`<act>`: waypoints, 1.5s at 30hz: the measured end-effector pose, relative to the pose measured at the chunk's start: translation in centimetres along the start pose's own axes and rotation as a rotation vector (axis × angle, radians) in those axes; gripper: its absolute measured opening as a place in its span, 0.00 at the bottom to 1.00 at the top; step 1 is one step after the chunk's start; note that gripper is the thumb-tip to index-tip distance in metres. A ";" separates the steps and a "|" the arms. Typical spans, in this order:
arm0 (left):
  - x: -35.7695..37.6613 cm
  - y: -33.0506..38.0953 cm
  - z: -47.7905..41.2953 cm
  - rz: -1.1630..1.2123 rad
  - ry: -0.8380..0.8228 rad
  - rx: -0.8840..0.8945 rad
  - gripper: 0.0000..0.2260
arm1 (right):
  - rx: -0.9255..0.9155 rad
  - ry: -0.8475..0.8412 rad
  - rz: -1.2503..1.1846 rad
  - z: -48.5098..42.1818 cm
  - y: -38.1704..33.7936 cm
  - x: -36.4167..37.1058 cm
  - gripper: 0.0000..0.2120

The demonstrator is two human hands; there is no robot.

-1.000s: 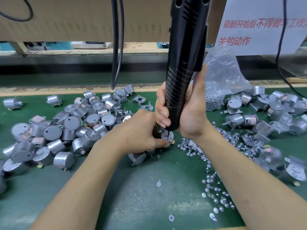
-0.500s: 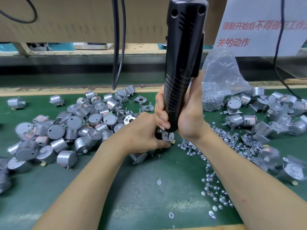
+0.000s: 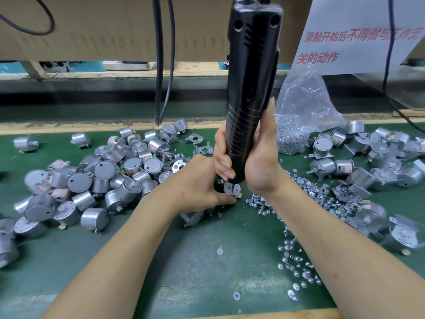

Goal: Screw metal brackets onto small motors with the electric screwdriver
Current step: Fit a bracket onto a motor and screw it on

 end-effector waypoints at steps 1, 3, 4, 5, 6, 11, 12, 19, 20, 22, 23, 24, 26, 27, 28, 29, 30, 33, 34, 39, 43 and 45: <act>-0.1 0.2 0.0 0.001 0.006 0.012 0.30 | -0.001 0.000 0.003 0.0 0.0 0.1 0.37; -0.2 0.5 0.1 0.028 0.021 0.035 0.32 | -0.004 0.006 0.012 -0.1 0.0 0.1 0.37; -0.2 0.4 0.1 0.028 0.028 0.039 0.32 | -0.007 0.012 0.018 -0.1 0.0 0.0 0.37; -0.3 0.6 0.2 0.025 0.033 0.041 0.32 | -0.010 0.022 0.027 -0.1 -0.1 -0.1 0.37; -0.3 0.4 0.2 0.025 0.043 0.036 0.32 | -0.013 0.033 0.036 -0.2 -0.1 -0.2 0.38; -0.1 -0.5 0.0 0.029 0.038 -0.018 0.30 | -0.024 0.078 0.060 -0.3 -0.1 -0.5 0.36; 0.0 -0.6 0.0 0.027 0.038 -0.026 0.28 | -0.032 0.088 0.079 -0.3 -0.1 -0.6 0.37; -0.1 -0.6 0.0 -0.008 0.036 -0.033 0.20 | -0.077 -0.008 0.083 0.1 -0.5 -0.1 0.41; -0.2 -0.5 0.0 -0.018 0.038 -0.043 0.22 | -0.072 -0.027 0.076 0.1 -0.6 -0.1 0.40; 0.0 -0.8 -0.1 -0.036 0.008 -0.073 0.21 | -0.046 -0.046 0.063 0.1 -0.6 -0.1 0.39; 0.1 -0.9 -0.2 -0.053 0.002 -0.085 0.23 | -0.039 -0.047 0.058 0.1 -0.8 -0.2 0.39; 0.2 -0.9 -0.3 -0.080 -0.018 -0.103 0.24 | -0.041 -0.048 0.050 0.0 -1.0 -0.3 0.39; 0.2 -0.8 -0.3 -0.101 -0.035 -0.105 0.21 | -0.064 -0.049 0.048 0.0 -1.8 -0.6 0.39; 0.2 -0.9 -0.2 -0.093 -0.045 -0.112 0.19 | -0.077 -0.041 0.062 -0.1 -2.2 -0.8 0.39; 0.2 -0.8 -0.2 -0.089 -0.044 -0.122 0.18 | -0.085 -0.017 0.080 -0.1 -2.5 -1.1 0.39; 0.2 -0.9 -0.2 -0.085 -0.049 -0.127 0.18 | -0.085 0.022 0.105 -0.1 -2.8 -1.7 0.41; 0.2 -0.9 -0.2 -0.084 -0.050 -0.129 0.17 | -0.079 0.072 0.136 -0.2 -2.8 -2.4 0.43; 0.3 -0.8 -0.2 -0.081 -0.051 -0.124 0.15 | -0.058 0.206 0.230 -0.3 -2.5 -4.6 0.41; 0.3 -0.8 -0.2 -0.091 -0.049 -0.125 0.15 | -0.048 0.230 0.251 -0.3 -2.3 -5.1 0.40; 0.6 -1.3 -0.2 -0.152 -0.066 -0.140 0.17 | -0.026 0.275 0.250 -0.3 -1.4 -6.3 0.39; 0.4 -1.2 0.1 -0.082 -0.061 -0.142 0.13 | -0.044 0.276 0.261 -0.4 -1.1 -6.6 0.39; 0.5 -1.3 0.1 -0.068 -0.088 -0.153 0.09 | -0.065 0.294 0.284 -0.4 -1.1 -6.8 0.39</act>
Point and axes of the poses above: each hand's wrist, its own z-axis away from the middle knuckle, its own x-axis out of the palm, y = z × x, the point moved 7 cm from there along -z, towards the middle knuckle, and after that the axes turned 5 degrees about -x, right-handed, at the moved point
